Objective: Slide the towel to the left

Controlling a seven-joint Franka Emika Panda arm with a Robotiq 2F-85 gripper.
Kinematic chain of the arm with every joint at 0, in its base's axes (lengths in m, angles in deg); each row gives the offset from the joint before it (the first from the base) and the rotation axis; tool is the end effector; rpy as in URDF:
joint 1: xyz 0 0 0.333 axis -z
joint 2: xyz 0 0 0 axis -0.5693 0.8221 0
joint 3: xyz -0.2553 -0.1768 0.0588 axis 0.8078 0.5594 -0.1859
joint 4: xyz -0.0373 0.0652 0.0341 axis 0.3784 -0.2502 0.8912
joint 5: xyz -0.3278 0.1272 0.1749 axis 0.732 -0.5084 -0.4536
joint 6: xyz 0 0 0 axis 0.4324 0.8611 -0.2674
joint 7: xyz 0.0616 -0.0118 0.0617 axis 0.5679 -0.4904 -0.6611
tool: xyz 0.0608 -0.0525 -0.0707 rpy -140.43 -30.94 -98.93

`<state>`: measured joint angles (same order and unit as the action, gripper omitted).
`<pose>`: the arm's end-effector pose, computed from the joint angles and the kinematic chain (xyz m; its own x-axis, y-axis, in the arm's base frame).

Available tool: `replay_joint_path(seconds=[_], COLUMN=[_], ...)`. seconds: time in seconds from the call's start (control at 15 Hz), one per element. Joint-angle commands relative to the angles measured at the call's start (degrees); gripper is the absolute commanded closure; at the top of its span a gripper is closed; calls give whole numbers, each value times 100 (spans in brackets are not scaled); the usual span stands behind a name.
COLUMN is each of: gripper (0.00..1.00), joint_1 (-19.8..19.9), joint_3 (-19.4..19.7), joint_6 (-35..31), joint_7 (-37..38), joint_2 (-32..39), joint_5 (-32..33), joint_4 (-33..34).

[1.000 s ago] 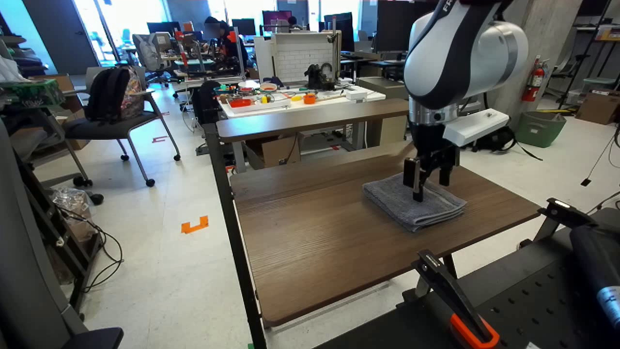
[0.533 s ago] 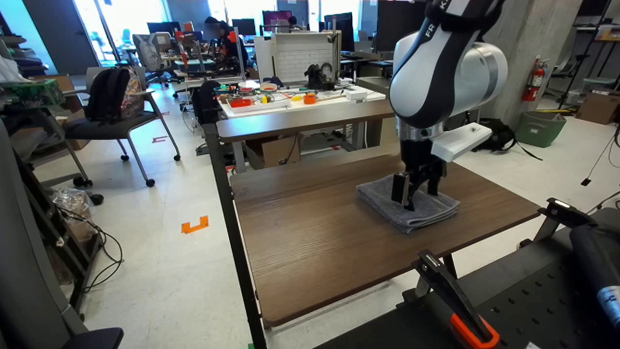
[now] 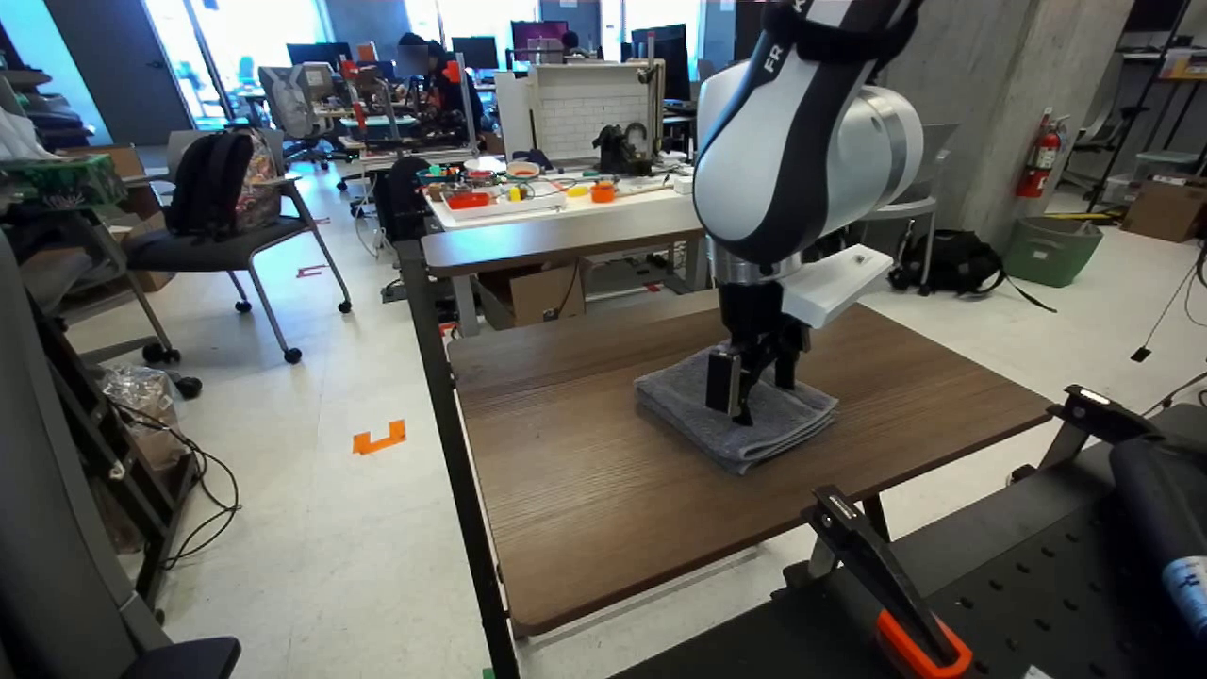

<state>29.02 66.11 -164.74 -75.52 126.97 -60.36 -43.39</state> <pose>0.5777 0.0515 0.0404 0.9003 0.4005 -0.1705 0.4168 -0.9061 0.0728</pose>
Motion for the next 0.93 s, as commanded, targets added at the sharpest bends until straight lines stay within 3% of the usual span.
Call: replay_joint_path(seconds=[0.0,0.47,0.87], gripper=[0,0,0], joint_1=[-198,-390,-406], joint_3=[-177,-368,-532], joint_6=[-38,43,41], joint_7=[23,-1,147], joint_2=[298,420,-247], joint_5=[53,-9,-125], joint_4=[301,578,59])
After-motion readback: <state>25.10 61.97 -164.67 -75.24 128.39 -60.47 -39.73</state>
